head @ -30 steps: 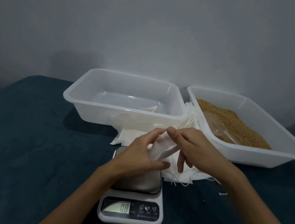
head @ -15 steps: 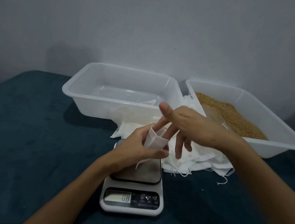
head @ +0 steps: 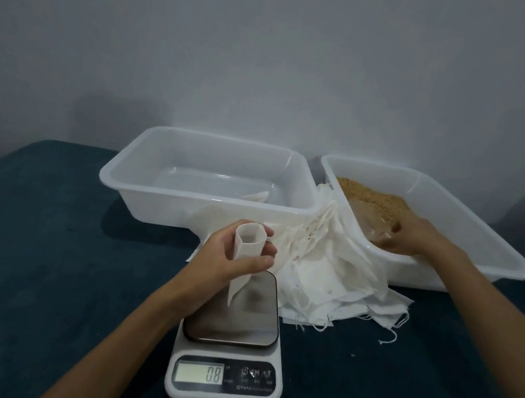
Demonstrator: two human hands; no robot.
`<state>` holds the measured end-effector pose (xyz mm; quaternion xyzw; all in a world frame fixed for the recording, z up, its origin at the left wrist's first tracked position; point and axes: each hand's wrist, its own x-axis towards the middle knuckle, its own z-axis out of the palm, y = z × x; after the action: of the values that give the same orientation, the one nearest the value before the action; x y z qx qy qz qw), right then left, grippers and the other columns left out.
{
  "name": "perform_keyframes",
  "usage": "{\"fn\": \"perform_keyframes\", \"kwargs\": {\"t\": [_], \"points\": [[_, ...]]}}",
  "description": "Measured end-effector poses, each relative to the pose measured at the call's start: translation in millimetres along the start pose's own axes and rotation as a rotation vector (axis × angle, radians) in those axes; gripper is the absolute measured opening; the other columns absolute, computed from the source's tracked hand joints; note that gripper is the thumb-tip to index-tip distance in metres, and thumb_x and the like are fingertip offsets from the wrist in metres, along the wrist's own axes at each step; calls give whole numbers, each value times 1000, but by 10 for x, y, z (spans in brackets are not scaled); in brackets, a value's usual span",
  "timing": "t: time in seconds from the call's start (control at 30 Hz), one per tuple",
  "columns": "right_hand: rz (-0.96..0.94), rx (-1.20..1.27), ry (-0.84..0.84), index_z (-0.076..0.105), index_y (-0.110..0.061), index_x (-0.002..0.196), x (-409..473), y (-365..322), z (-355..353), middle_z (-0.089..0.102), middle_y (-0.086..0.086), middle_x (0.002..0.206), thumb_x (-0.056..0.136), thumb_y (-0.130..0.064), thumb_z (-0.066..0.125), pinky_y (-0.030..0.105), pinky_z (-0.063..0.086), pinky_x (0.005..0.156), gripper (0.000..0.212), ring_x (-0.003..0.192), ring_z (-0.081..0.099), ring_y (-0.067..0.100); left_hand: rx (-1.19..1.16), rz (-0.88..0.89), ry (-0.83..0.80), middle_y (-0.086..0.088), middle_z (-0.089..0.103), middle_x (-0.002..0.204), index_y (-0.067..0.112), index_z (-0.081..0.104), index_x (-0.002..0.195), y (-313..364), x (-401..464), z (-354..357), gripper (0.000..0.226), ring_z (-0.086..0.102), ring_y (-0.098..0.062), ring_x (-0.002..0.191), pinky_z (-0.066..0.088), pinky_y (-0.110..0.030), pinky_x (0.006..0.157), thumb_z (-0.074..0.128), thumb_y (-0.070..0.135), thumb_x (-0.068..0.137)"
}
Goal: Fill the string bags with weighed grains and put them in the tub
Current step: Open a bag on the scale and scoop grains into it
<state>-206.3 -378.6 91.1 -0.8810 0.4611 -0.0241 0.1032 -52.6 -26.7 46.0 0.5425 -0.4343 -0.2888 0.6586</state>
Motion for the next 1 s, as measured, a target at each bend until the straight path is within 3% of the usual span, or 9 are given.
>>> {"fn": "perform_keyframes", "kwargs": {"t": [0.1,0.2,0.3,0.43,0.53,0.77,0.87,1.0], "points": [[11,-73,-6,68,-1,107,56,31,42,71,18,107,85,-25,76,36,48,70,33,95,66,31,-34,1,4,-8,74,107,23,71,117,-17,15,-38,38,71,-20,104,54,-25,90,83,29,81],[13,-99,23,62,-5,89,100,63,37,66,12,92,92,-14,65,31,42,61,10,74,57,21,-37,-1,2,-8,75,107,22,72,117,-37,20,-72,38,71,-19,102,55,-24,89,84,27,81],[18,-89,109,51,-8,94,120,143,14,57,7,93,102,-23,50,35,42,70,16,80,53,24,-30,5,10,-9,75,106,21,72,117,-49,29,-88,40,71,-19,102,55,-24,89,85,27,80],[76,-216,165,55,-2,113,115,368,-62,54,8,91,97,-20,59,35,47,72,24,85,55,25,-55,3,22,-10,75,106,20,72,117,-41,36,-97,42,71,-20,101,56,-26,89,86,25,77],[81,-304,156,54,-4,120,92,506,-113,61,13,106,95,-21,64,37,52,78,32,95,60,28,-32,2,23,-11,75,106,19,71,117,-40,33,-103,38,71,-20,100,57,-26,88,84,16,81],[-8,-451,202,55,-17,110,99,457,-112,62,7,109,92,-14,59,36,44,79,18,102,60,26,-5,-18,21,-10,75,107,23,72,116,-36,17,-98,37,72,-20,101,56,-24,87,84,16,81],[-38,-322,160,58,-15,102,142,421,-59,63,5,102,89,-17,68,40,51,86,17,96,59,25,3,-23,22,-10,75,108,24,72,117,-41,21,-103,39,72,-21,102,56,-25,88,84,18,81],[5,-123,138,67,-4,96,179,489,-49,66,9,88,90,-16,71,37,50,75,13,83,59,25,7,-27,19,-10,75,108,25,71,118,-44,25,-99,40,72,-21,103,56,-25,88,85,19,80]]}}
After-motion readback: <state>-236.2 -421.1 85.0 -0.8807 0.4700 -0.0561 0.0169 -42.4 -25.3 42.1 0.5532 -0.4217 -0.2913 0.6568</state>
